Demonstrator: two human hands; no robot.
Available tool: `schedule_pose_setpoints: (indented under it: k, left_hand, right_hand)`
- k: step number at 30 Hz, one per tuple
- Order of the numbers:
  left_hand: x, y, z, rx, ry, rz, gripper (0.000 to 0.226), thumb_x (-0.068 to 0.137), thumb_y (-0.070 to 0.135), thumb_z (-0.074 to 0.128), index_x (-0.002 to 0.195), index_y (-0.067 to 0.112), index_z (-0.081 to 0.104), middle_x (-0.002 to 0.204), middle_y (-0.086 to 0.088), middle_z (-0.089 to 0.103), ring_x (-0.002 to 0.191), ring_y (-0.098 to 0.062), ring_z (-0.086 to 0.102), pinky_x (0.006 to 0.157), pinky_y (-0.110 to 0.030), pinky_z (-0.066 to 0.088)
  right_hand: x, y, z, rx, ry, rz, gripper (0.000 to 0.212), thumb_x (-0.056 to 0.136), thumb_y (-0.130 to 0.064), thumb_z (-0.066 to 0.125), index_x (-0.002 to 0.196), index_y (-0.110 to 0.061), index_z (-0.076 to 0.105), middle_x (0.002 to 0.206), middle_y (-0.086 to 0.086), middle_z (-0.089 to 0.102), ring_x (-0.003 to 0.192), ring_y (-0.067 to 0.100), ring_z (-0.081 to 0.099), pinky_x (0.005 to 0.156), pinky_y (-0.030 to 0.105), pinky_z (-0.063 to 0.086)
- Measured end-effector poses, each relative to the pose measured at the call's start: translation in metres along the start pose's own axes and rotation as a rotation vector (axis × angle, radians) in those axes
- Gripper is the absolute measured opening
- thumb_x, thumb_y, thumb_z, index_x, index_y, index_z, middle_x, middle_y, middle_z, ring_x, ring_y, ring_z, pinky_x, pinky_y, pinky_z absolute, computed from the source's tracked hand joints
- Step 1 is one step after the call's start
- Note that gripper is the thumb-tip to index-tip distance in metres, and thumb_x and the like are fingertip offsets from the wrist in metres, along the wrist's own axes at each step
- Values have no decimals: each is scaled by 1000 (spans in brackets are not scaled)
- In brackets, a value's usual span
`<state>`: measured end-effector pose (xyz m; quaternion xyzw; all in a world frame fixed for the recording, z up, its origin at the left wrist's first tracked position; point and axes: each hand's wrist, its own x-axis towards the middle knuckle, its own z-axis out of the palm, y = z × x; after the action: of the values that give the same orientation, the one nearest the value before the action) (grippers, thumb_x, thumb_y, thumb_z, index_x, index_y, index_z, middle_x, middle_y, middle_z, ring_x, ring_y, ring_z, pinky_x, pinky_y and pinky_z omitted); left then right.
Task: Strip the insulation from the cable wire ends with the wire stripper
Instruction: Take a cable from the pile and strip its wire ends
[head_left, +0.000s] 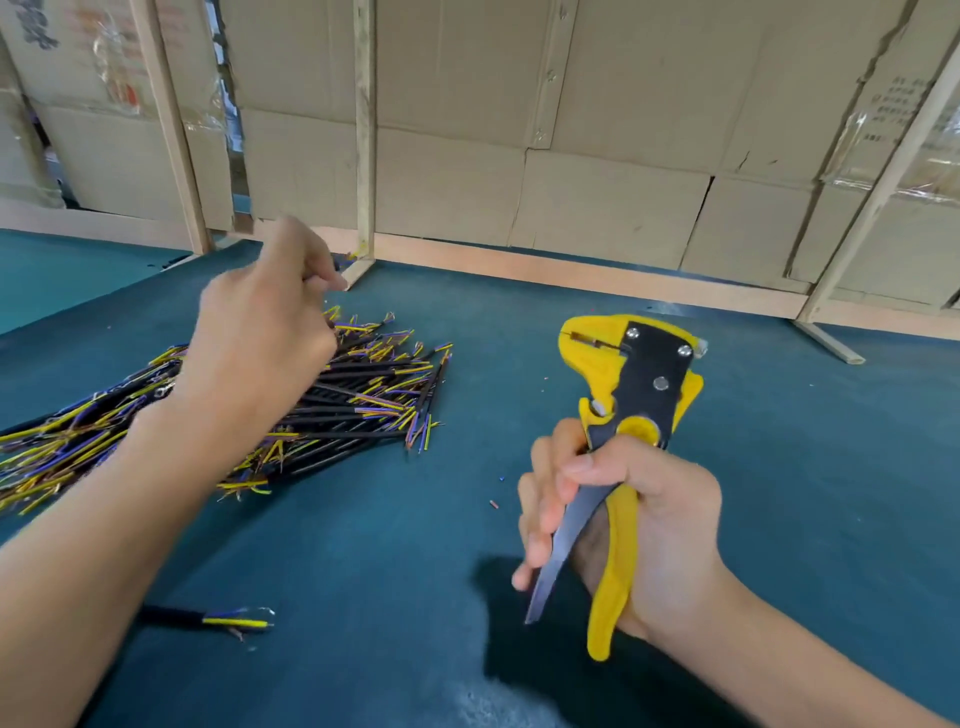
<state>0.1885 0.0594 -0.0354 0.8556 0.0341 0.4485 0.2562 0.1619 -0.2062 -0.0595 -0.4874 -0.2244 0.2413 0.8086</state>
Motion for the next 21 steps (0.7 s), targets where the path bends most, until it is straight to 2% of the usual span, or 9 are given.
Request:
schedule_pose_setpoints:
  k: [3,6,8,11,14,17,19,21]
  left_hand:
    - [-9,18,10,-46,-76,147,25,97,8,53,101,29,40,95,6,72,84,-25,68,75,-40,47]
    - [-17,36,17,-103,-105,259,22,98,5,57,113,21,51,102,10,72,85,-12,68,78,-31,47]
    - [-23,43,17,-79,-65,367,20,97,1,59,113,12,61,97,6,73,84,-14,62,76,-31,44]
    - [-32,53,19,-25,-49,506,17,97,4,57,109,5,69,82,-3,71,75,-20,53,73,-40,42]
    - [-34,56,20,-53,-93,588,17,98,5,57,109,3,70,85,-4,72,70,-30,64,71,-49,46]
    - [-38,57,22,-88,-127,632,17,98,5,59,111,4,71,93,-2,73,72,-29,66,71,-49,48]
    - [-40,58,25,-119,-143,653,17,98,4,59,110,3,70,97,-1,74,73,-27,67,71,-50,48]
    - [-42,61,26,-141,-160,677,17,97,3,58,109,2,70,93,-3,73,71,-26,65,70,-50,48]
  right_hand:
    - [4,-1,3,2,56,9,10,62,-13,55,54,-9,52,54,11,49,45,29,53,53,42,53]
    - [2,1,1,17,107,31,13,69,-13,52,56,-8,53,56,13,51,48,31,56,56,46,54]
    - [1,-1,0,39,123,11,13,71,-11,53,60,-7,56,59,15,53,52,33,58,58,50,55]
    - [4,-5,1,46,126,-39,14,75,-10,56,62,-5,61,63,18,55,58,37,61,63,54,56]
    - [8,-5,0,34,238,-132,11,75,-9,62,66,-3,65,66,18,53,60,37,58,65,55,58]
    - [14,-5,-5,-11,378,-221,13,76,-7,79,78,3,70,68,18,53,66,35,54,72,50,60]
    - [15,-6,-9,-22,395,-229,23,77,-12,83,87,5,71,72,18,58,67,35,58,74,47,60]
    - [15,-8,-12,-30,358,-222,24,79,-16,80,92,4,74,84,20,67,70,32,63,71,44,59]
